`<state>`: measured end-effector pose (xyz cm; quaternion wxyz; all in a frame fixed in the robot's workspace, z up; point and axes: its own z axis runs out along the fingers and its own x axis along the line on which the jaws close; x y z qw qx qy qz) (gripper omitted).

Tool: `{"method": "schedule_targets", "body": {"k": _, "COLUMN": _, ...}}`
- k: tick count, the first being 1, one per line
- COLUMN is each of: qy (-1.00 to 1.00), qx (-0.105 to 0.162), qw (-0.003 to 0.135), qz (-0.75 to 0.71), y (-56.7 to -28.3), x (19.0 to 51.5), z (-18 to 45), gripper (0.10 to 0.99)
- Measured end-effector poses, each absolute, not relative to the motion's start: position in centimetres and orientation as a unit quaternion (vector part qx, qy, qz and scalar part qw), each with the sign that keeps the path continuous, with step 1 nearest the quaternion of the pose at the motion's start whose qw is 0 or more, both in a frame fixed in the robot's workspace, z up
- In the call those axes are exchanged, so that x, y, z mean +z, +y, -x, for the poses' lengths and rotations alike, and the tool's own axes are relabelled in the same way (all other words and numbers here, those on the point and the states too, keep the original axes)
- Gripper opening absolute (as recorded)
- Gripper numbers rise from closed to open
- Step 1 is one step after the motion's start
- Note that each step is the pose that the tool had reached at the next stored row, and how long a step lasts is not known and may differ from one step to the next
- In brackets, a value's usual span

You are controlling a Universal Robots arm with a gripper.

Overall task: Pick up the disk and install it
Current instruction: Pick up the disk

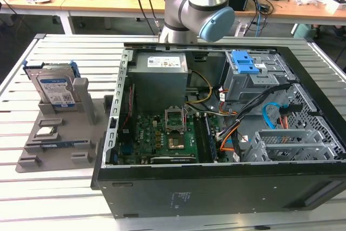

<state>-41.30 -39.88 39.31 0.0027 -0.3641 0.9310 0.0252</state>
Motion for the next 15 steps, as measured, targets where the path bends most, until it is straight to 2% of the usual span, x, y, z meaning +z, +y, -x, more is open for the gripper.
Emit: {"method": "schedule_targets", "body": {"k": 15, "qy": 0.898, "qx": 0.025, "qw": 0.001, "qz": 0.439, "y": -39.88, "x": 39.31, "z": 41.3, "gripper": 0.106}}
